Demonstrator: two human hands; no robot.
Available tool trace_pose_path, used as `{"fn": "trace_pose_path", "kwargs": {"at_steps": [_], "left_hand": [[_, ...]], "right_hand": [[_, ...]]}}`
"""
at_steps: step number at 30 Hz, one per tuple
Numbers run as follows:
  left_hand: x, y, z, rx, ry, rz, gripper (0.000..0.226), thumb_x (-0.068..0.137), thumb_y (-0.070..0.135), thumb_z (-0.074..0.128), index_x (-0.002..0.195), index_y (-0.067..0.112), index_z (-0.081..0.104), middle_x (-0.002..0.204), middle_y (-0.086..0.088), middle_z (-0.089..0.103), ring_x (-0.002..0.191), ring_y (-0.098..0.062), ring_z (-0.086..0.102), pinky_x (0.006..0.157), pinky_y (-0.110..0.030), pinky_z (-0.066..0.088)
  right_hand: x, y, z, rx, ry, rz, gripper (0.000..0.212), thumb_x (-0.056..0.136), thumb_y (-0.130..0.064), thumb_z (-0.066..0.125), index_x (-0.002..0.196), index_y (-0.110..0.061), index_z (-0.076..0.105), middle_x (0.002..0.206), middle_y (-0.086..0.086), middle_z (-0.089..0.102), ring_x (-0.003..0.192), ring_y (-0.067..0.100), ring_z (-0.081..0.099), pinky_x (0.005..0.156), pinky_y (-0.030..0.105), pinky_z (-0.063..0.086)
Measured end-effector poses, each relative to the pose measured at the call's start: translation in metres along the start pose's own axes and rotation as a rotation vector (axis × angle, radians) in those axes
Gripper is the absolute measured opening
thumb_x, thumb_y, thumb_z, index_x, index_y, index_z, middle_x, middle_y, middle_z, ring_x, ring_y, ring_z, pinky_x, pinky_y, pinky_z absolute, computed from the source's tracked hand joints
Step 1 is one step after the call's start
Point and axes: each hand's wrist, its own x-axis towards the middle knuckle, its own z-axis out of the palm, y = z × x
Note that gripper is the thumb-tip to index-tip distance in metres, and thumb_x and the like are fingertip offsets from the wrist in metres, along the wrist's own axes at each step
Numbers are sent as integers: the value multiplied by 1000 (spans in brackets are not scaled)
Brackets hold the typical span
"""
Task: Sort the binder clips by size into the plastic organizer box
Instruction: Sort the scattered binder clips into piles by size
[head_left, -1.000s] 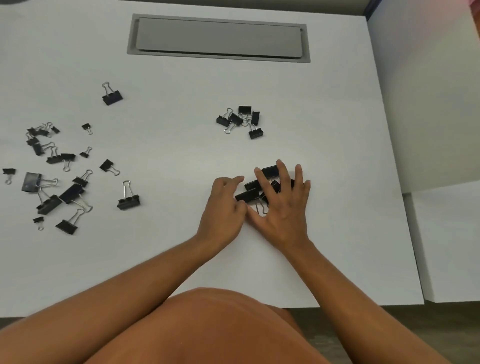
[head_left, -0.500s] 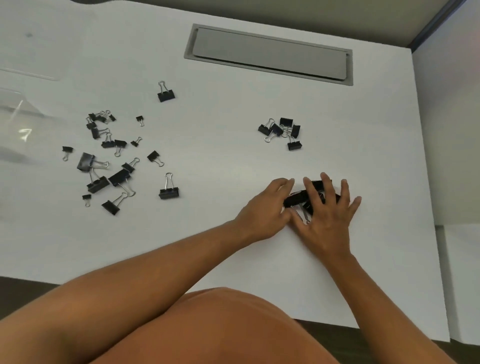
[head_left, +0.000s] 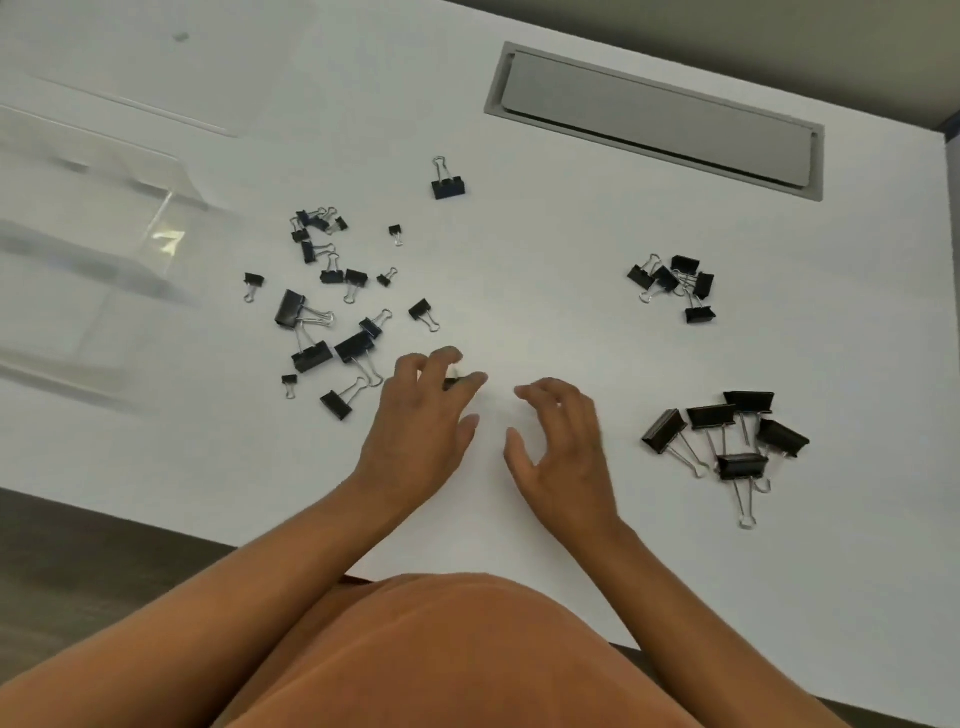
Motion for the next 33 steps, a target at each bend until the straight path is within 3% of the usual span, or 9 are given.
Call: {"fn": "trace_pose_path", "kwargs": {"at_steps": [2, 7, 11, 16, 19, 22, 26, 29, 33], "left_hand": [[5, -18, 2, -33, -35, 27, 40, 91, 22, 77, 130, 17, 68, 144, -10, 53, 107, -31, 56, 81, -39, 57], [28, -40, 4, -102, -98, 159, 19, 93, 8, 65, 108, 15, 73, 112, -6, 62, 86, -25, 57, 59, -30, 45], [32, -57, -4, -269, -80, 197, 21, 97, 14, 62, 112, 16, 77, 114, -6, 65, 90, -26, 61, 68, -40, 56], [15, -67, -28, -678, -112, 29, 13, 98, 14, 70, 106, 17, 80, 111, 7, 69, 96, -7, 67, 83, -26, 56], [9, -79, -50, -845, -73, -84, 7, 97, 20, 74, 103, 21, 77, 103, 12, 71, 94, -10, 71, 78, -30, 60], [3, -108, -73, -914, -90, -311, 28, 90, 41, 79, 116, 31, 74, 106, 18, 72, 96, -10, 71, 78, -33, 61], [-3, -132, -91, -1205, -429, -366, 67, 85, 47, 81, 146, 38, 56, 132, 11, 70, 119, -13, 69, 94, -36, 59], [-6, -131, -95, -1291, -309, -433, 46, 92, 18, 80, 135, 23, 67, 112, -4, 79, 99, -25, 77, 85, -43, 63], [-11, -139, -98, -1230, -42, -651, 27, 93, 12, 77, 119, 18, 71, 98, -7, 79, 83, -24, 79, 79, -45, 66]], "right_hand": [[14, -22, 22, 54, -102, 43, 53, 93, -19, 69, 143, -19, 54, 142, -1, 51, 131, 16, 46, 111, 24, 39], [44, -52, 47, 133, -168, 136, 55, 89, 1, 60, 139, -21, 56, 131, -8, 58, 120, 11, 50, 102, 10, 36], [49, -51, 44, 103, -199, 123, 56, 86, -1, 64, 137, -23, 56, 124, -13, 57, 113, 9, 52, 96, 18, 43], [46, -64, 49, -6, -84, 60, 44, 87, 0, 74, 126, -19, 66, 114, -12, 65, 107, 14, 53, 88, 22, 47], [48, -79, 49, 9, 28, 119, 39, 87, -6, 82, 122, -18, 68, 110, -10, 67, 104, 10, 58, 88, 11, 44], [57, -109, 43, 152, 58, 262, 23, 89, -22, 84, 107, -22, 70, 101, -13, 71, 96, 5, 63, 83, 10, 45], [77, -153, 45, 455, -11, 372, 16, 85, -20, 87, 95, -22, 75, 91, -14, 76, 87, 14, 72, 81, 24, 57], [95, -165, 60, 461, -62, 325, 6, 90, -20, 81, 93, -20, 76, 93, -10, 75, 88, 14, 71, 78, 29, 56], [106, -156, 87, 209, -49, 181, 14, 106, -27, 62, 108, -18, 73, 106, -9, 69, 97, 9, 64, 83, 28, 51]]}}
